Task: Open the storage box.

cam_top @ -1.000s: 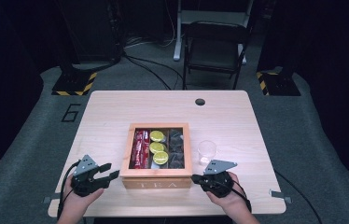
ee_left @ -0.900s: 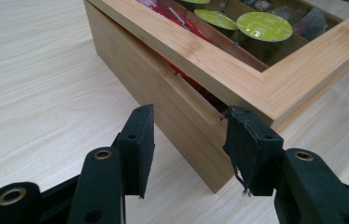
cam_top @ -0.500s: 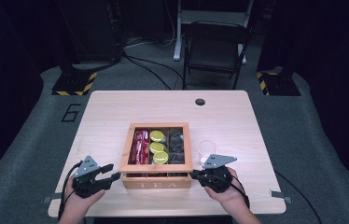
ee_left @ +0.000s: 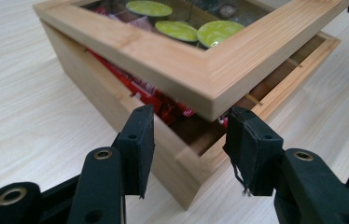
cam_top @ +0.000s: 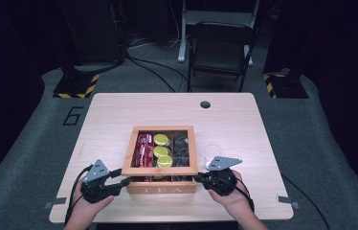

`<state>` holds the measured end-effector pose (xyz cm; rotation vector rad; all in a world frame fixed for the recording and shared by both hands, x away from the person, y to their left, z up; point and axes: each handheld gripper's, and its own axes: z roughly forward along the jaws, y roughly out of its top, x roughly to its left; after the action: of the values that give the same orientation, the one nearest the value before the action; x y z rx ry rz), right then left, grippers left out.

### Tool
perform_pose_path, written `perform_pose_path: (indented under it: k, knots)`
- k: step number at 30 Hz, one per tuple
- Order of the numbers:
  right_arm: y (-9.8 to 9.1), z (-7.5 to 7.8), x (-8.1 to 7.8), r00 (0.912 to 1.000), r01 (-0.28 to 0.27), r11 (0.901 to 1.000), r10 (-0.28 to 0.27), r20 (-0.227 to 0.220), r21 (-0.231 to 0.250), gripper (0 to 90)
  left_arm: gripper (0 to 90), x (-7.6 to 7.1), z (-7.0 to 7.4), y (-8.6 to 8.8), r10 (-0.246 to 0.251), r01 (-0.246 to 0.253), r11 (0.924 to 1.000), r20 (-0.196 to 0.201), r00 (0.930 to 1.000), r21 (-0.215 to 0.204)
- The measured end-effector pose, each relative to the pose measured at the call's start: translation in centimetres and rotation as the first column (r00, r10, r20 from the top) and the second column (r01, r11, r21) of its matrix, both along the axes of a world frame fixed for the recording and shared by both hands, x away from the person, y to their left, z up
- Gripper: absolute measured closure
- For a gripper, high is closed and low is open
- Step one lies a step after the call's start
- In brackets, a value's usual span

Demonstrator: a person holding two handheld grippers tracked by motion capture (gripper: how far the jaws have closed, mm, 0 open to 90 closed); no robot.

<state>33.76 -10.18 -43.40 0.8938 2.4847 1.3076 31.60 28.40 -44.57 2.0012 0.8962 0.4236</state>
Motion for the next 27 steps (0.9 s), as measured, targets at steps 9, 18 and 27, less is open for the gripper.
perform_pose_path:
  k: [9,18,27]
  knots:
    - [0.0,0.5,0.2,1.0000,-0.004,1.0000,0.004,0.004,-0.005,85.4,51.7,0.5,1.0,-0.2,0.007,-0.007,0.9999,0.005,1.0000,-0.012]
    - [-0.1,1.0,0.3,0.9996,0.009,0.9998,-0.009,0.026,0.017,81.8,51.5,0.8,1.7,-0.4,0.028,-0.027,0.9996,0.007,0.9996,-0.008]
    - [-0.2,1.7,0.3,0.9978,0.031,0.9995,-0.031,0.059,0.006,72.4,50.7,1.0,2.3,-0.4,0.043,-0.043,0.9991,0.012,0.9990,-0.003]
